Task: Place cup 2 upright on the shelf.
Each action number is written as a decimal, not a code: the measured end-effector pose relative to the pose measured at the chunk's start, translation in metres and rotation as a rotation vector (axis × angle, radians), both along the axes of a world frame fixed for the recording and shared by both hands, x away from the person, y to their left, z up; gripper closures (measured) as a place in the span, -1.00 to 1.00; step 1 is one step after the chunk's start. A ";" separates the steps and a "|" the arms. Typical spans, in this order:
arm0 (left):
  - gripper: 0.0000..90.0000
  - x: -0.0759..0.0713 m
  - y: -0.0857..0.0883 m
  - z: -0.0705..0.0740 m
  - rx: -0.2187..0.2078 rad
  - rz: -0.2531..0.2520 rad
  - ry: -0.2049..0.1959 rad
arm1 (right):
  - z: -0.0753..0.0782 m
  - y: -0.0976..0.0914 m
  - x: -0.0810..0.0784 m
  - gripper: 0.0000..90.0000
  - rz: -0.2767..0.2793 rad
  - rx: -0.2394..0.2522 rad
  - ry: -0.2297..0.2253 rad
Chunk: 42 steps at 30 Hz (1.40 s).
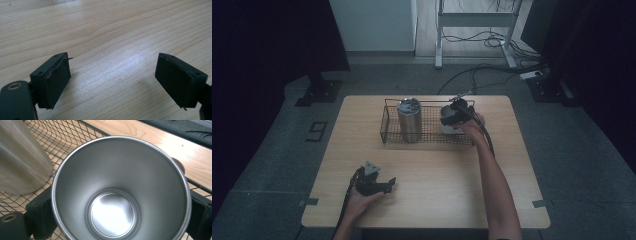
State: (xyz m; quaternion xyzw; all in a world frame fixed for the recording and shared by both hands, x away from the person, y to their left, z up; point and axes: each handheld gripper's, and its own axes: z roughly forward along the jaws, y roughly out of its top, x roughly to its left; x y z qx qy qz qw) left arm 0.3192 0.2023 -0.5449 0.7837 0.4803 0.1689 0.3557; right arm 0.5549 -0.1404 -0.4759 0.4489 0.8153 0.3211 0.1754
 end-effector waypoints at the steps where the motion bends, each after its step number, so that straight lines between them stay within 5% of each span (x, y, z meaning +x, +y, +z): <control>1: -0.71 0.000 0.000 0.000 0.000 0.000 0.000 | -0.001 0.000 0.000 -0.85 0.000 -0.001 0.002; 14: -0.71 0.000 -0.002 -0.001 0.004 -0.004 0.003 | -0.002 -0.004 -0.004 -0.88 -0.014 -0.004 0.018; 22: -0.71 -0.001 -0.002 0.000 0.004 -0.013 -0.001 | 0.010 -0.003 -0.008 -1.00 -0.039 0.022 -0.032; 31: -0.71 -0.001 -0.001 0.001 0.001 -0.009 -0.004 | 0.031 -0.013 -0.021 -1.00 -0.083 0.131 -0.123; 42: -0.71 -0.002 -0.002 0.002 0.003 -0.009 -0.008 | 0.042 -0.020 -0.045 -0.95 -0.067 0.154 -0.167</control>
